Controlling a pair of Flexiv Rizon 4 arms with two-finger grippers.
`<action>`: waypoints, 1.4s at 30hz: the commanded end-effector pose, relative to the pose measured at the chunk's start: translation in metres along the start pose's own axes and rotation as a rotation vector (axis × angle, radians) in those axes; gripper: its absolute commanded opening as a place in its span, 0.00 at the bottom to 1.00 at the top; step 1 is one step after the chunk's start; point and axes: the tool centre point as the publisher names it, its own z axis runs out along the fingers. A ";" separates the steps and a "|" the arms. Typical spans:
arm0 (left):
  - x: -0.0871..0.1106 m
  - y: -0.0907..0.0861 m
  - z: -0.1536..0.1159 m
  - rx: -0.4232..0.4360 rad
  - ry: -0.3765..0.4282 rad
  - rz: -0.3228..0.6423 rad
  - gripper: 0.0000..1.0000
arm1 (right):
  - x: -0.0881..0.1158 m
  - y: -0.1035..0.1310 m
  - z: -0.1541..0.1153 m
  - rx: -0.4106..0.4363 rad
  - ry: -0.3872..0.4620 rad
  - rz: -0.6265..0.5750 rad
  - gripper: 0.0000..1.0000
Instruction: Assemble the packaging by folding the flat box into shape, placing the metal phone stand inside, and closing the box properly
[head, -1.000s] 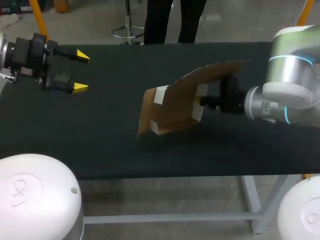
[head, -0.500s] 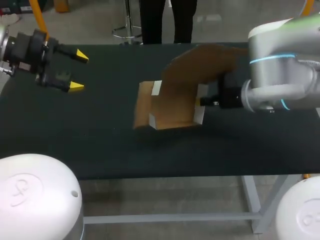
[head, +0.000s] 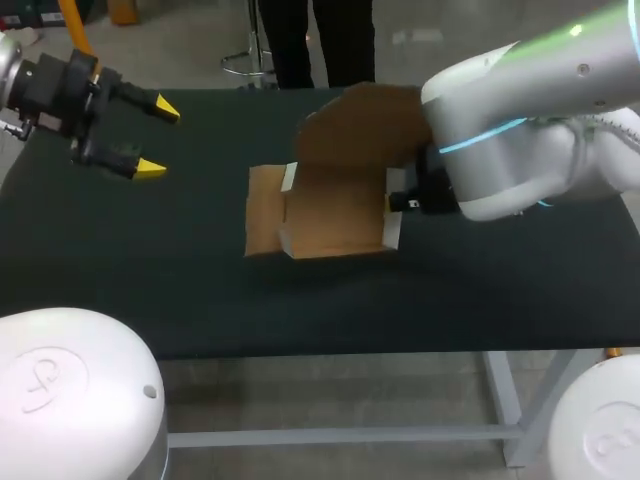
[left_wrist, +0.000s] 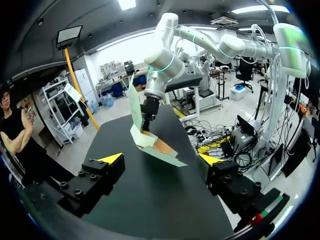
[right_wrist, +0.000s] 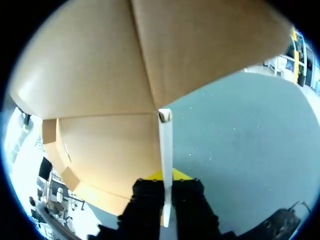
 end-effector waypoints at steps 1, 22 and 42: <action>-0.007 -0.002 0.002 -0.029 0.040 0.015 1.00 | 0.004 0.004 0.003 0.143 -0.063 0.043 0.00; -0.005 0.023 0.008 -0.200 0.046 0.038 1.00 | -0.002 -0.023 0.004 0.383 -0.318 0.270 0.00; -0.002 0.047 0.001 -0.269 0.007 -0.056 1.00 | -0.009 -0.043 -0.014 0.484 -0.359 0.297 0.00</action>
